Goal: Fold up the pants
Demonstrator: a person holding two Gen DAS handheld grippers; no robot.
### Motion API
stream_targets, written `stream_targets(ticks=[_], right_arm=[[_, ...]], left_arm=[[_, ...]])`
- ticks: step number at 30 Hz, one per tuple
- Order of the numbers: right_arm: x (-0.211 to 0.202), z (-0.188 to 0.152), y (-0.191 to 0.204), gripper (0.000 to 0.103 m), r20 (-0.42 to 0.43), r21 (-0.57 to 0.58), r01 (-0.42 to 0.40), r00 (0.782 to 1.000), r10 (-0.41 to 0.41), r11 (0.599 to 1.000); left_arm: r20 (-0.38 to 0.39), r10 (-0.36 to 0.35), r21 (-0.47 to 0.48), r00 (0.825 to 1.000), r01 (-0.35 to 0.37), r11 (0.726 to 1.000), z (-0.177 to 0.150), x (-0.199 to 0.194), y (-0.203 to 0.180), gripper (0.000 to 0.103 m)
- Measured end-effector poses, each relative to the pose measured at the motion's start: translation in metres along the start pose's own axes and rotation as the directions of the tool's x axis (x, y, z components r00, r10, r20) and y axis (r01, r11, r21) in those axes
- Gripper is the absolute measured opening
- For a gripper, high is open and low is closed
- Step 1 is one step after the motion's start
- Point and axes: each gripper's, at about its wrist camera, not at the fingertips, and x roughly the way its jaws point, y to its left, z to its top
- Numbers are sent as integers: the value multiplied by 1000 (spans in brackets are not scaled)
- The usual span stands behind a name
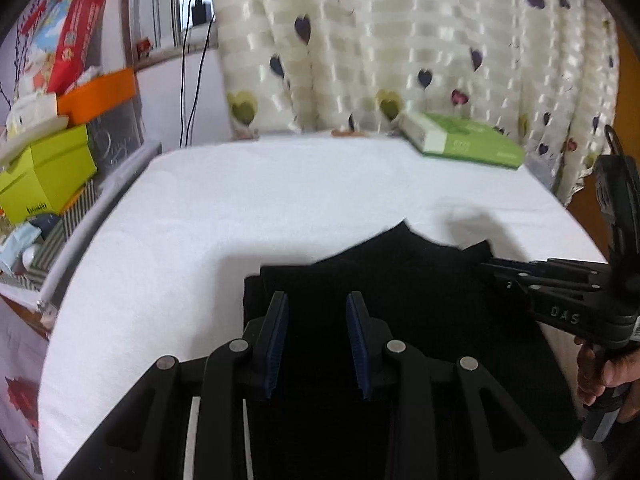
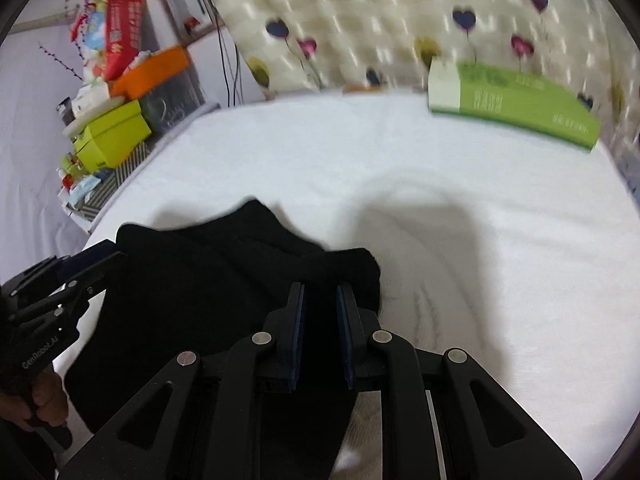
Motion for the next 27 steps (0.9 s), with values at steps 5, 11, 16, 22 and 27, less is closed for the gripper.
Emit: stream_targets(ticks=[5, 11, 16, 22, 27], right_arm=[[-3, -2, -1, 17, 8, -17, -1, 1000, 1, 1000], [-35, -16, 14, 40, 42, -40, 6, 999, -4, 999], [-67, -43, 38, 41, 74, -82, -3, 997, 9, 997], [-85, -79, 65, 41, 74, -147, 7, 997, 4, 989], [-75, -96, 73, 41, 40, -181, 15, 999, -8, 983]], left_arm=[[-6, 8, 14, 1000, -8, 1000, -8, 6, -1, 32], [16, 23, 5, 1000, -23, 1000, -10, -19, -3, 32], [56, 3, 16, 998, -4, 1000, -25, -53, -10, 32], [71, -21, 24, 997, 19, 1000, -55, -80, -20, 32], [33, -14, 24, 999, 13, 1000, -79, -75, -20, 32]])
